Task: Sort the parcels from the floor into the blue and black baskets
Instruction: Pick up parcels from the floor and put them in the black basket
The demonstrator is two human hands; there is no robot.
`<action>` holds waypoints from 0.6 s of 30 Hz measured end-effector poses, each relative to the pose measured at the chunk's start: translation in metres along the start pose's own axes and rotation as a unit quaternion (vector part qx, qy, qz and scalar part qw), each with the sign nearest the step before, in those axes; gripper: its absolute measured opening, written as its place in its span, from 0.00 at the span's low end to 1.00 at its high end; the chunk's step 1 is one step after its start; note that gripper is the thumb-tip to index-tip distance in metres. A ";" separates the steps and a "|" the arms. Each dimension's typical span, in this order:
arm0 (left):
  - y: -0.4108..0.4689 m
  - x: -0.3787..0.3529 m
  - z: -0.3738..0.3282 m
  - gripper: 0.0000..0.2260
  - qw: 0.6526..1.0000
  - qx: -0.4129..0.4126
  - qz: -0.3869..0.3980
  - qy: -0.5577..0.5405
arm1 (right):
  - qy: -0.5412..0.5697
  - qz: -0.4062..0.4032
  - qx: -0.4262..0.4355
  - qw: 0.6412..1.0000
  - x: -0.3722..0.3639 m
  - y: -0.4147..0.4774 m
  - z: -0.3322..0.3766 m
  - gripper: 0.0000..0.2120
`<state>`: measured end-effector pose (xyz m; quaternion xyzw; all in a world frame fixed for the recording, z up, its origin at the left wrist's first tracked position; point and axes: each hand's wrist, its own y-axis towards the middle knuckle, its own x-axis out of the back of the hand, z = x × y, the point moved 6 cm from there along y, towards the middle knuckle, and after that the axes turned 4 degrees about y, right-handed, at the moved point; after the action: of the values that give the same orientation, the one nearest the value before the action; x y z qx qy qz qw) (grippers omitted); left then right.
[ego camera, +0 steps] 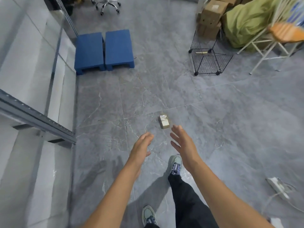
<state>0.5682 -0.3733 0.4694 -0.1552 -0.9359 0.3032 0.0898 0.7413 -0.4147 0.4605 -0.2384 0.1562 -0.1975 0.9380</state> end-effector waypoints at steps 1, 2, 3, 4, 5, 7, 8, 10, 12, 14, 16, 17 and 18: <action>0.017 -0.004 -0.002 0.19 1.000 0.006 0.001 0.004 | 0.003 -0.006 -0.006 1.000 0.005 0.017 -0.001 0.28; 0.035 -0.008 -0.005 0.20 1.000 0.014 0.002 0.008 | 0.003 -0.008 -0.012 1.000 0.010 0.036 -0.001 0.28; 0.055 -0.013 -0.007 0.20 1.000 0.023 0.002 0.011 | 0.003 -0.010 -0.021 1.000 0.014 0.057 -0.002 0.27; 0.075 -0.018 -0.009 0.20 0.999 0.033 0.001 0.013 | 0.003 -0.012 -0.032 0.999 0.020 0.079 -0.002 0.27; 0.097 -0.024 -0.010 0.18 0.999 0.045 -0.001 0.016 | 0.004 -0.016 -0.043 0.999 0.026 0.102 -0.002 0.27; 0.142 -0.039 -0.014 0.14 0.997 0.072 -0.002 0.023 | 0.004 -0.028 -0.062 0.998 0.042 0.150 -0.003 0.27; 0.167 -0.047 -0.015 0.14 0.996 0.084 -0.003 0.029 | 0.003 -0.034 -0.073 0.997 0.050 0.176 -0.004 0.27; 0.213 -0.061 -0.019 0.19 0.993 0.110 0.001 0.045 | 0.004 -0.047 -0.101 0.994 0.064 0.224 -0.008 0.26; 0.258 -0.075 -0.022 0.25 0.989 0.130 0.011 0.066 | 0.003 -0.053 -0.126 0.991 0.076 0.267 -0.014 0.24; 0.299 -0.084 -0.026 0.33 0.985 0.145 0.019 0.096 | 0.004 -0.056 -0.150 0.987 0.084 0.305 -0.023 0.19; 0.341 -0.090 -0.027 0.37 0.979 0.159 0.021 0.123 | 0.008 -0.066 -0.174 0.982 0.095 0.341 -0.040 0.23; 0.363 -0.092 -0.026 0.37 0.978 0.160 0.023 0.133 | 0.010 -0.074 -0.185 0.980 0.100 0.359 -0.050 0.26; 0.385 -0.094 -0.022 0.36 0.975 0.163 0.029 0.145 | 0.012 -0.079 -0.199 0.977 0.105 0.375 -0.062 0.27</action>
<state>0.7526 -0.0981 0.2513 -0.2078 -0.8458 0.4286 0.2404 0.9197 -0.1819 0.1971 -0.4296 0.1840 -0.2391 0.8511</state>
